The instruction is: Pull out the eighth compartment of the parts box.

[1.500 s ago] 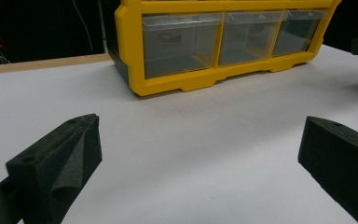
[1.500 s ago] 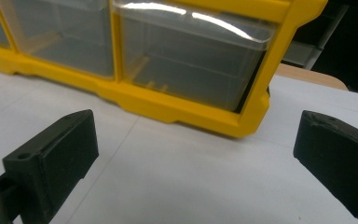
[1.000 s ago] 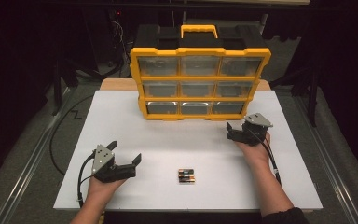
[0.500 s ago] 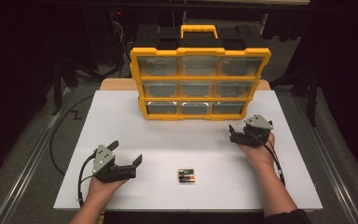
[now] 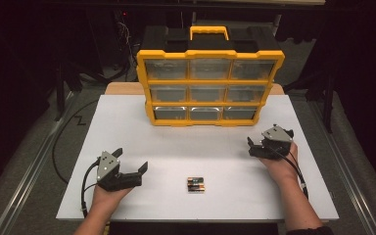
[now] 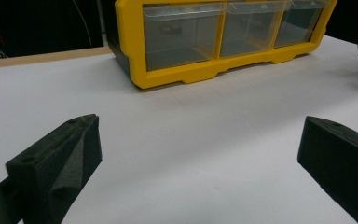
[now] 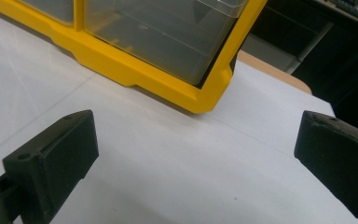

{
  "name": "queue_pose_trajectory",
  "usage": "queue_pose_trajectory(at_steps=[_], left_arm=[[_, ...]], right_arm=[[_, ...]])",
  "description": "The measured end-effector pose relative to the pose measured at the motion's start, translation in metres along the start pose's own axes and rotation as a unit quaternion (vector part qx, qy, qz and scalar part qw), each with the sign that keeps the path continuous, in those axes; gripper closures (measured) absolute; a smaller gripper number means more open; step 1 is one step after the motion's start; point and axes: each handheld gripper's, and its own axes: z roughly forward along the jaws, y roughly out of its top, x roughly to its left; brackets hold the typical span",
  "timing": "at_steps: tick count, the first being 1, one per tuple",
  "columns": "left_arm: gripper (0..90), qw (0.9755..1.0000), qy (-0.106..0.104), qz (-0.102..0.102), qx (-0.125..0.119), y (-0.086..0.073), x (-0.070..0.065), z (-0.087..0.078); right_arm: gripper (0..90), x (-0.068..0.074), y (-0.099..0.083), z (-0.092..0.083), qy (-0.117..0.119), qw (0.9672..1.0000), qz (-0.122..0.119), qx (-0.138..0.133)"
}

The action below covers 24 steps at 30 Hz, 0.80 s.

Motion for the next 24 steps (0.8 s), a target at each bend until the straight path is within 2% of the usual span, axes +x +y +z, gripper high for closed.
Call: queue_pose_trajectory(at_steps=[1,2,3,4,7,14,18,20,21,22,24], left_arm=[[0.6,1.0,0.0,0.0,-0.002,0.0,-0.001,0.0],[0.8,1.0,-0.001,0.001,-0.001,0.0,-0.001,0.0],[0.8,1.0,-0.001,0.001,-0.001,0.0,-0.001,0.0],[0.8,1.0,-0.002,0.0,0.0,0.0,-0.001,0.0],[0.8,1.0,0.001,-0.001,0.004,0.0,0.0,0.001],[0.8,0.9997,0.021,0.008,-0.008,-0.002,-0.002,0.002],[0.8,0.9999,0.006,0.01,-0.008,-0.003,-0.004,0.003],[0.7,0.9999,0.001,0.012,-0.007,-0.003,-0.005,0.003],[0.7,0.9999,0.001,0.012,-0.007,-0.003,-0.005,0.003],[0.7,0.9999,-0.001,0.016,-0.007,-0.003,-0.006,0.003],[0.7,0.9998,0.0,0.017,-0.008,-0.003,-0.006,0.003]], right_arm=[[0.9,0.0,0.0,0.0,0.0,1.0,0.0,0.0],[1.0,0.001,0.0,-0.001,-0.005,0.9999,-0.016,0.0],[1.0,0.001,0.0,-0.001,-0.005,0.9999,-0.016,0.0],[1.0,0.003,0.0,-0.001,-0.008,0.9995,-0.029,0.001],[1.0,0.005,0.0,-0.002,-0.008,0.9991,-0.041,0.002],[1.0,0.013,0.001,-0.002,-0.009,0.997,-0.077,0.003],[1.1,0.018,0.002,-0.002,-0.017,0.9934,-0.113,0.004],[1.1,0.021,0.004,-0.003,-0.025,0.9901,-0.138,0.004],[1.1,0.021,0.004,-0.003,-0.025,0.9901,-0.138,0.004],[1.1,0.024,0.006,-0.003,-0.03,0.9881,-0.151,0.002],[1.1,0.027,0.007,-0.004,-0.03,0.9869,-0.159,0.003]])
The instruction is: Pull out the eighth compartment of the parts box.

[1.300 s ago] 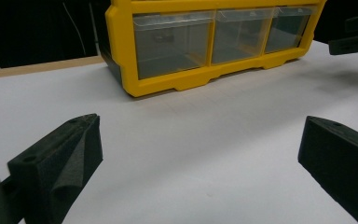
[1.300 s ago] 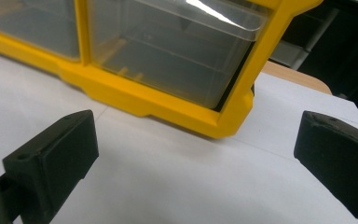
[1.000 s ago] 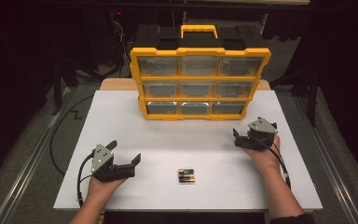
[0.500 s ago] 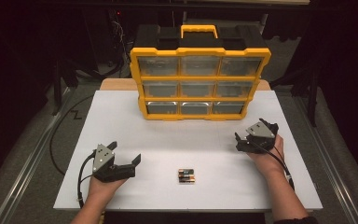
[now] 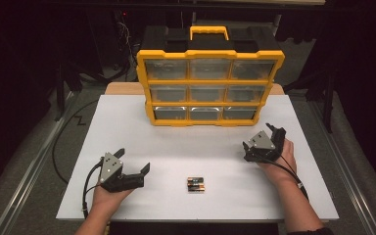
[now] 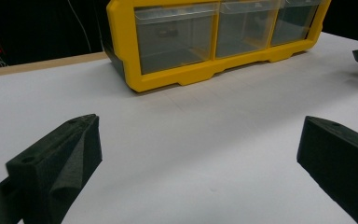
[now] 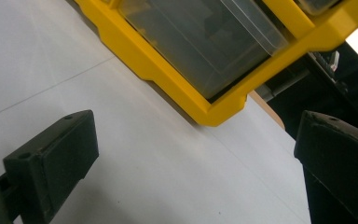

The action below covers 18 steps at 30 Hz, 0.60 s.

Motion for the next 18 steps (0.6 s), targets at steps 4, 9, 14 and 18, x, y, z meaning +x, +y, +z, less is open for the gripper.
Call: queue_pose_trajectory(at_steps=[4,9,14,18], left_arm=[[0.5,0.9999,0.012,0.01,-0.007,0.0,0.0,-0.001],[0.4,0.9996,0.016,0.011,-0.019,0.001,0.001,-0.003],[0.4,0.9996,0.017,0.012,-0.018,0.0,0.0,-0.003],[0.4,0.9996,0.018,0.014,-0.019,0.0,-0.001,-0.003]], right_arm=[[1.1,0.005,0.003,0.0,-0.008,0.9996,-0.027,0.0],[1.1,0.01,0.005,0.0,-0.014,0.9984,-0.054,0.005],[1.1,0.018,0.011,-0.001,-0.026,0.9953,-0.094,0.001],[1.1,0.02,0.014,-0.002,-0.035,0.9918,-0.123,0.011]])
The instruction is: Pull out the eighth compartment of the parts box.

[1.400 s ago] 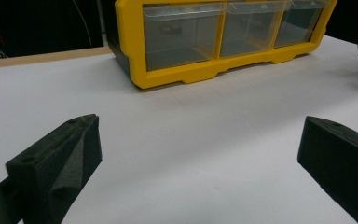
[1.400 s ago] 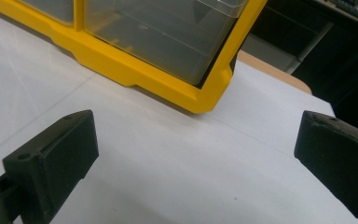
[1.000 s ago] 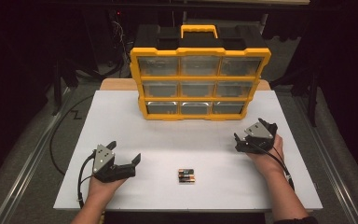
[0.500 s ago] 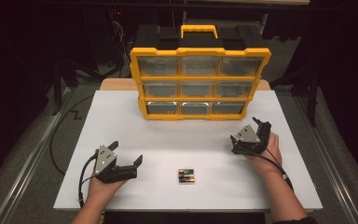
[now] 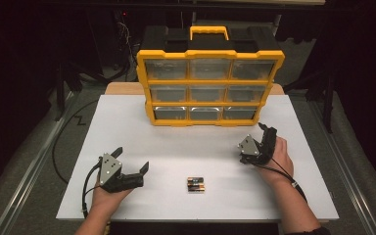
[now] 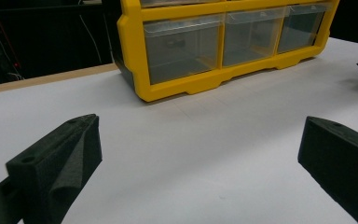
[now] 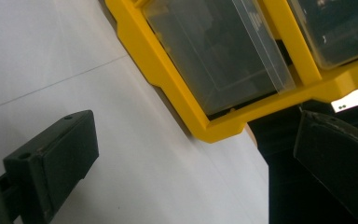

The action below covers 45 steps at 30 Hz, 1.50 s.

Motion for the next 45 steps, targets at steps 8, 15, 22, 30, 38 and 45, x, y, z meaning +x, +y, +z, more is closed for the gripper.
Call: queue_pose_trajectory(at_steps=[8,15,22,30,38,45], left_arm=[[0.4,1.0,0.001,0.005,-0.001,0.0,0.0,0.0],[0.4,1.0,-0.002,-0.002,-0.004,0.0,0.0,-0.001],[0.4,0.9997,-0.013,0.016,0.012,-0.002,-0.004,0.003],[0.4,0.9992,-0.011,0.037,0.006,-0.001,-0.008,0.001],[0.4,0.9995,0.0,0.032,0.008,-0.001,-0.006,0.001],[0.4,0.9995,-0.001,0.031,0.006,-0.001,-0.006,0.001]], right_arm=[[1.4,0.0,0.006,0.001,-0.007,0.9987,-0.05,-0.001],[2.4,-0.001,0.009,0.002,-0.018,0.9966,-0.08,0.012],[3.9,0.001,0.01,0.004,-0.035,0.9918,-0.123,0.013],[3.9,0.004,0.009,0.006,-0.041,0.9886,-0.144,0.019],[4.0,0.006,0.009,0.005,-0.049,0.9835,-0.172,0.024],[4.8,0.007,0.014,0.002,-0.057,0.9802,-0.188,0.025]])
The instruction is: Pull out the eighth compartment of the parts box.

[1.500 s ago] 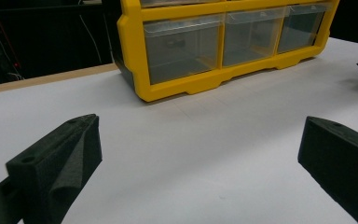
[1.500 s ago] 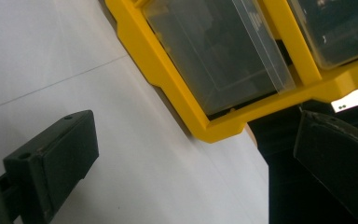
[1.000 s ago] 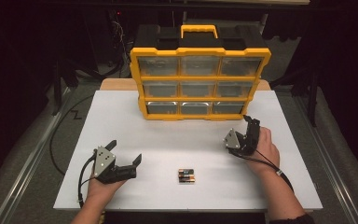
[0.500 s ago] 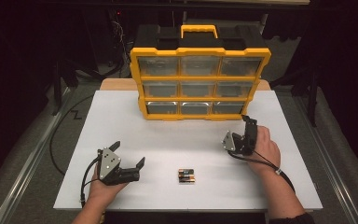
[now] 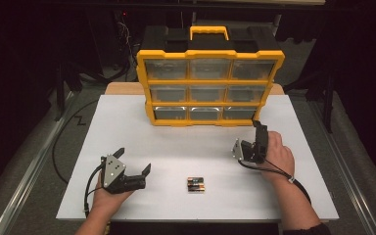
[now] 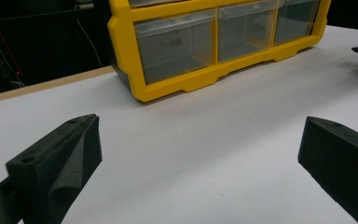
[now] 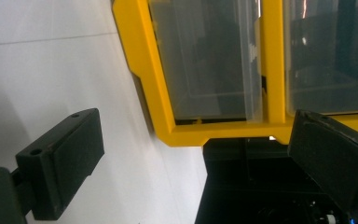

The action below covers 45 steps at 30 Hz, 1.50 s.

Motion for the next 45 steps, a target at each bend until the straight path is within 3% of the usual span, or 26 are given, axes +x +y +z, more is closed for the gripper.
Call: queue_pose_trajectory(at_steps=[3,5,18,20,23,29,32,45], left_arm=[[0.4,1.0,0.002,0.002,-0.001,0.0,0.0,0.0],[0.4,1.0,0.004,0.001,-0.002,0.0,0.0,-0.001],[0.4,0.9998,0.013,-0.009,-0.008,0.001,0.004,-0.003],[0.4,0.9998,0.014,-0.01,-0.007,0.001,0.004,-0.002],[0.4,0.9998,0.014,-0.01,-0.006,0.001,0.004,-0.002],[0.4,0.9998,0.016,-0.008,-0.004,0.001,0.003,-0.002],[0.4,0.9998,0.016,-0.006,-0.004,0.001,0.003,-0.002],[0.4,0.9999,0.014,-0.004,-0.004,0.002,0.003,-0.004]], right_arm=[[5.0,0.0,0.002,-0.002,0.0,1.0,0.001,0.002],[5.7,-0.001,0.004,-0.003,-0.004,0.9999,-0.013,-0.002],[9.4,0.005,0.017,-0.007,-0.014,0.9993,-0.035,-0.008],[10.9,0.006,0.02,-0.006,-0.02,0.9985,-0.049,-0.016],[12.4,0.009,0.023,-0.007,-0.013,0.9988,-0.045,-0.011],[19.1,0.013,0.029,-0.008,-0.023,0.9975,-0.062,-0.027],[20.9,0.013,0.031,-0.007,-0.024,0.9979,-0.055,-0.026],[29.3,0.018,0.044,0.001,-0.034,0.9968,-0.064,-0.033]])
